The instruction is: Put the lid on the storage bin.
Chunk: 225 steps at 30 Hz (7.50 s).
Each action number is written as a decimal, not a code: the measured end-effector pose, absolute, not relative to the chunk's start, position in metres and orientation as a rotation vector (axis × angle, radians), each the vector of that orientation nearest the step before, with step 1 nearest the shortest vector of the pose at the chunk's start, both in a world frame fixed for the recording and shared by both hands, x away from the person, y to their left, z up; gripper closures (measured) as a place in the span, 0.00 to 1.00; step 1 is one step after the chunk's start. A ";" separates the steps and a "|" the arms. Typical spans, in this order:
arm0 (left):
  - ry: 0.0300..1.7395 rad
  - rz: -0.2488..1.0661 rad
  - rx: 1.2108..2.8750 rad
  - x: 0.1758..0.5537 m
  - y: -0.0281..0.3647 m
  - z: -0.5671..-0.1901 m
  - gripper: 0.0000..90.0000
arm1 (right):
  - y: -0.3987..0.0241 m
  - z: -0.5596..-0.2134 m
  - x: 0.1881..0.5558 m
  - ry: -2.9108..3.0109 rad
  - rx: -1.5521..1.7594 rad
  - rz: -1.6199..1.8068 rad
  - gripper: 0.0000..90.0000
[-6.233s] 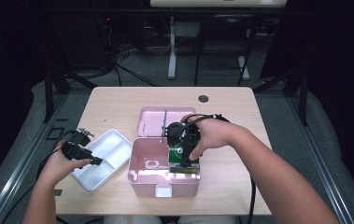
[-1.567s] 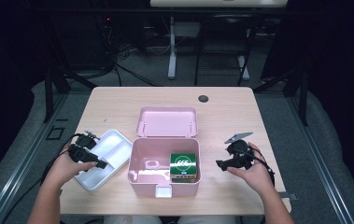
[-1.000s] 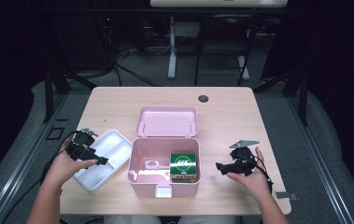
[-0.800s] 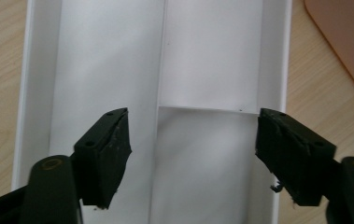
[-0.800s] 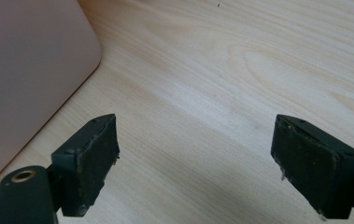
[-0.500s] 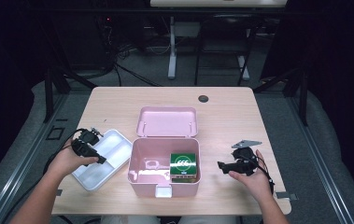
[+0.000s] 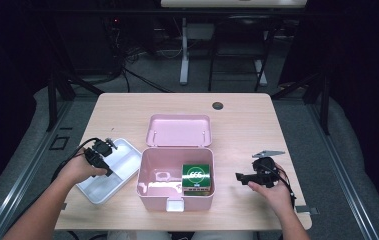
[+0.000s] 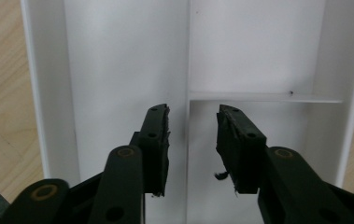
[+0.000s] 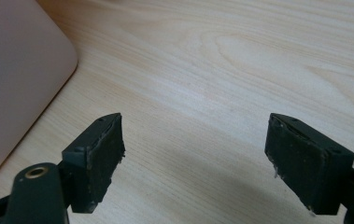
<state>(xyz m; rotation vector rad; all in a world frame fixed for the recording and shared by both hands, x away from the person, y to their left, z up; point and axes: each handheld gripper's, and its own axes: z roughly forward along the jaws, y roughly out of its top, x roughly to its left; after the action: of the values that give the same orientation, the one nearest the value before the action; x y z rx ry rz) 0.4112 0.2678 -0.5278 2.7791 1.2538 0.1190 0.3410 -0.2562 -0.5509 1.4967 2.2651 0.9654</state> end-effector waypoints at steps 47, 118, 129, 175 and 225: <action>1.255 -0.019 2.859 0.429 0.269 -0.533 0.99 | -0.259 -0.560 0.343 2.283 1.527 0.946 0.24; 0.504 0.249 3.055 0.378 0.164 -0.353 0.99 | -0.261 -0.564 0.345 2.262 1.581 0.977 0.24; 0.254 0.204 3.067 0.373 0.101 -0.365 0.99 | -0.262 -0.564 0.344 2.261 1.578 0.982 0.24; -0.008 0.128 3.063 0.360 0.043 -0.429 0.99 | -0.263 -0.565 0.346 2.263 1.576 0.974 0.24; 0.467 0.131 2.695 0.350 0.136 -0.448 0.80 | -0.254 -0.530 0.349 2.211 1.503 0.999 0.24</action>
<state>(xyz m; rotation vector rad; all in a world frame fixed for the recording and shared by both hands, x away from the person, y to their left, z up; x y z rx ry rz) 0.3499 0.1364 -0.4476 2.6952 0.4669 0.1306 0.3493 -0.2538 -0.5298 1.5034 2.2110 0.9994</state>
